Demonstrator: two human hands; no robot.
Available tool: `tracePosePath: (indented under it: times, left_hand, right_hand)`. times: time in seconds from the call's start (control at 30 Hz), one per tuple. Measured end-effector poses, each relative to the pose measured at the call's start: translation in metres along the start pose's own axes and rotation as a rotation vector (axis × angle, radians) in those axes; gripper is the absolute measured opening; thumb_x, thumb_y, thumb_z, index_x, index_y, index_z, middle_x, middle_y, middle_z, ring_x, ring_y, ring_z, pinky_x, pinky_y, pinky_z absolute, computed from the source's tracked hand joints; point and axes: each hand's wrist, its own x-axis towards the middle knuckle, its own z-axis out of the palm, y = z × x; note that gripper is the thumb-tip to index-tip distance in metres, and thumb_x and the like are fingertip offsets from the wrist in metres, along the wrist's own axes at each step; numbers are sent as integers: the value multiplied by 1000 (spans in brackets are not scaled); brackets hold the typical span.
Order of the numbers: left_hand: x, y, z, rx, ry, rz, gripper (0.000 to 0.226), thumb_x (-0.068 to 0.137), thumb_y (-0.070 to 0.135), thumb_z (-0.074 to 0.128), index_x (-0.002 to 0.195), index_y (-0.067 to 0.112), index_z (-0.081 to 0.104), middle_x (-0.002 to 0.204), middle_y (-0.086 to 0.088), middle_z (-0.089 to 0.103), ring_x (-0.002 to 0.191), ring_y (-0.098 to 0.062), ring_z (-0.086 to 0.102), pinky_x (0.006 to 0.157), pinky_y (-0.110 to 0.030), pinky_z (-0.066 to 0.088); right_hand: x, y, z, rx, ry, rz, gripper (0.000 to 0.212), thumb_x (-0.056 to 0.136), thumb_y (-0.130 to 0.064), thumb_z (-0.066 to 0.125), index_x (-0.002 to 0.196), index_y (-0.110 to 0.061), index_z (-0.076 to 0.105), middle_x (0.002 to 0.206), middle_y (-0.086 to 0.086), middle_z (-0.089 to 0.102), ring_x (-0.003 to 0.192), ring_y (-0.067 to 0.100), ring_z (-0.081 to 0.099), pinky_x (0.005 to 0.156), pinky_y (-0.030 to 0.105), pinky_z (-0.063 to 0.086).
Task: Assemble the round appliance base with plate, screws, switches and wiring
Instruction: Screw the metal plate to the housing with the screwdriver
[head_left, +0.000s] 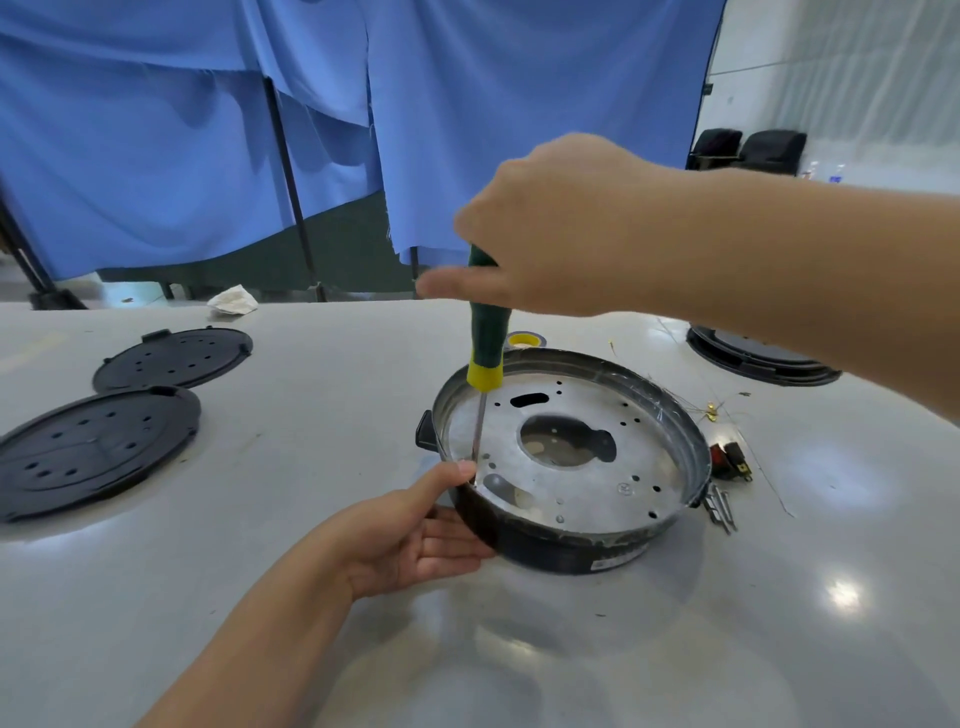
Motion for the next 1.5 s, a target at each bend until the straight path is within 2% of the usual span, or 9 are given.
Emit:
tracePosePath:
  times: [0.17,0.33,0.57,0.73,0.9,1.03,1.2,1.33,1.5]
  left_hand:
    - [0,0,0,-4,2,-4,79,56,47,75,109,-9,59,103,-24,72,93,-29,73,74,-33,62]
    - [0,0,0,-5,4,1,78,59,47,73,110,-9,59,102,-24,72,92,-29,73,73,-33,61]
    - [1,0,0,-5,0,0,78,56,47,75,108,-9,60,101,-24,73,91,-29,74,72,-33,62]
    - [-1,0,0,-4,-6,3,77,59,47,74,110,-8,59,103,-24,72,93,-29,73,75,-33,61]
    - [-1,0,1,-7,-2,1,79,55,47,76,108,-8,59,102,-24,72,92,-29,73,73,-33,62]
    - [-1,0,1,-5,-5,6,79,55,47,76,109,-8,59,103,-24,72,93,-29,73,72,-32,61]
    - [0,1,1,-7,-7,-1,78,55,47,76,109,-7,59,103,-24,72,93,-29,73,73,-32,61]
    - [0,0,0,-7,-9,-3,79,57,47,75,111,-8,58,104,-24,72,95,-29,73,75,-33,61]
    - [1,0,0,-12,-3,-2,78,56,47,76,109,-8,58,102,-24,73,92,-29,73,73,-33,62]
  right_hand:
    - [-1,-4,3,602,-157,-30,32,100,-20,28,123,-16,49,108,4,54,90,23,52,75,31,39]
    - [-2,-1,-2,84,-57,35,61,93,-64,18,78,-14,49,60,-1,43,51,15,39,46,28,23]
    - [-2,1,8,589,-158,-14,17,98,-27,37,111,-16,39,85,-2,44,64,16,42,54,27,33]
    - [-5,-2,7,63,14,17,54,91,-66,24,91,-14,37,64,2,41,50,18,37,46,29,23]
    - [-2,-2,10,511,-151,-40,19,97,-27,39,115,-18,41,97,1,45,69,15,46,58,29,35]
    - [-4,2,6,103,-22,26,55,89,-68,23,88,-16,42,65,1,45,52,16,40,46,28,23]
    - [-5,-2,3,461,-197,23,18,97,-36,35,101,-21,43,88,4,50,61,13,42,50,28,27]
    - [-3,1,1,77,-111,99,60,90,-68,24,68,-15,39,62,3,44,51,17,39,47,27,22]
    - [-4,-2,10,575,-195,82,29,100,-22,30,120,-12,47,110,10,50,79,23,46,63,37,38]
